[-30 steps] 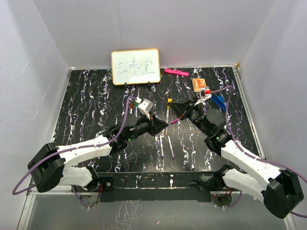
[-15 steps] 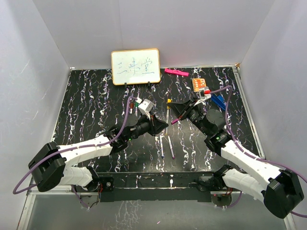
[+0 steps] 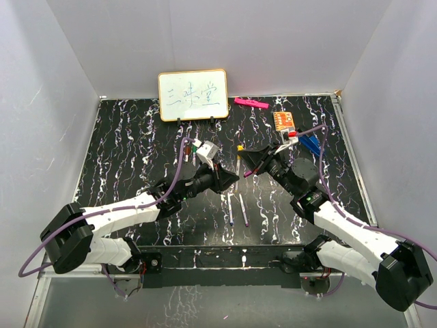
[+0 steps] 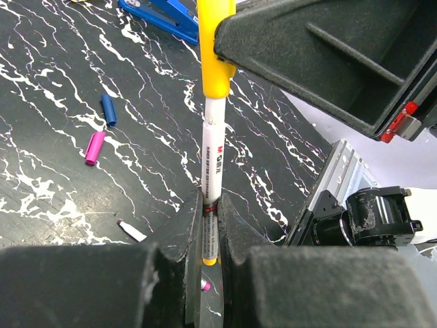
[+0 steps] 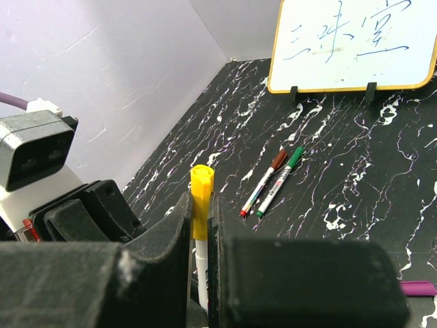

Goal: Insert the pens into the pen caps

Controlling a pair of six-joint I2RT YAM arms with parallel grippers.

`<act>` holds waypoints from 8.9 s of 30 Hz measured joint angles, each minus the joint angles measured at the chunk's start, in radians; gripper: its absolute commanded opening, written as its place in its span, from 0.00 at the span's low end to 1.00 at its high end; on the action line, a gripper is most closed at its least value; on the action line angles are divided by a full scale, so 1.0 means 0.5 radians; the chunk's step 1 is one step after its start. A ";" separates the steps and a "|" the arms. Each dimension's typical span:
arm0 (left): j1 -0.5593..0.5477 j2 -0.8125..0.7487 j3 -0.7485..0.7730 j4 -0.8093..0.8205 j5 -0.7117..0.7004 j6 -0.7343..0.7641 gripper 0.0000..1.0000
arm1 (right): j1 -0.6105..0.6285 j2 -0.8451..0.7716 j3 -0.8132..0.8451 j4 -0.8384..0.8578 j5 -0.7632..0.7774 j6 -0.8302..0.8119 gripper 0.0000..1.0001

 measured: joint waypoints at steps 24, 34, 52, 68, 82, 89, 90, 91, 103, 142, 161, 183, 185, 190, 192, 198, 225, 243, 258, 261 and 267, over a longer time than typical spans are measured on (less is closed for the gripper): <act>0.264 0.032 0.000 0.076 0.311 -0.134 0.00 | -0.014 0.237 0.123 0.008 -0.169 -0.040 0.00; 0.410 0.100 -0.002 0.153 0.541 -0.261 0.00 | -0.029 0.376 0.198 0.002 -0.247 -0.067 0.00; 0.490 0.099 -0.001 0.083 0.688 -0.214 0.00 | 0.011 0.379 0.197 -0.046 -0.168 -0.054 0.21; 0.568 0.170 0.036 -0.435 0.089 -0.124 0.00 | 0.080 0.304 0.358 -0.720 0.266 0.131 0.73; 0.578 0.888 0.678 -1.199 -0.449 -0.011 0.00 | 0.080 0.322 0.468 -1.360 0.767 0.214 0.83; 0.625 1.059 0.841 -1.302 -0.532 0.018 0.00 | 0.080 0.310 0.422 -1.437 0.829 0.223 0.84; 0.637 1.092 0.871 -1.307 -0.533 0.025 0.00 | 0.080 0.311 0.422 -1.444 0.832 0.223 0.84; 0.650 1.118 0.895 -1.311 -0.535 0.031 0.00 | 0.080 0.313 0.422 -1.452 0.834 0.223 0.84; 0.723 1.352 1.138 -1.390 -0.558 0.072 0.17 | 0.080 0.328 0.381 -1.479 0.833 0.220 0.84; 0.120 0.858 0.950 -1.627 -0.547 0.036 0.47 | 0.080 0.312 0.290 -1.550 0.967 0.371 0.89; -0.256 0.818 0.815 -1.793 -0.560 -0.166 0.50 | 0.080 0.211 0.195 -1.794 1.341 0.645 0.88; -0.272 1.039 0.871 -1.897 -0.516 -0.062 0.38 | 0.080 0.151 0.162 -1.830 1.377 0.665 0.88; -0.272 1.034 0.871 -1.948 -0.520 -0.030 0.37 | 0.080 0.151 0.162 -1.830 1.377 0.665 0.88; -0.272 1.019 0.866 -2.090 -0.540 -0.008 0.38 | 0.080 0.151 0.162 -1.827 1.373 0.665 0.88; -0.272 1.017 0.866 -2.122 -0.546 -0.013 0.38 | 0.080 0.152 0.162 -1.823 1.370 0.665 0.88; -0.213 0.997 0.832 -2.110 -0.506 -0.006 0.38 | 0.080 0.153 0.162 -1.815 1.358 0.662 0.88; 0.033 1.173 1.019 -2.306 -0.336 0.291 0.00 | 0.080 0.172 0.175 -1.775 1.357 0.618 0.88; 0.040 1.122 0.999 -2.267 -0.340 0.290 0.00 | 0.080 0.483 0.510 -1.945 1.529 0.578 0.32; 0.043 0.888 0.742 -2.174 -0.430 0.230 0.00 | -0.133 1.291 1.051 -2.015 1.289 0.451 0.33; 0.043 0.815 0.681 -2.177 -0.440 0.217 0.00 | -0.139 1.386 1.084 -2.034 1.241 0.421 0.34; 0.043 0.694 0.650 -2.180 -0.441 0.201 0.00 | -0.142 1.477 1.144 -2.039 1.173 0.375 0.39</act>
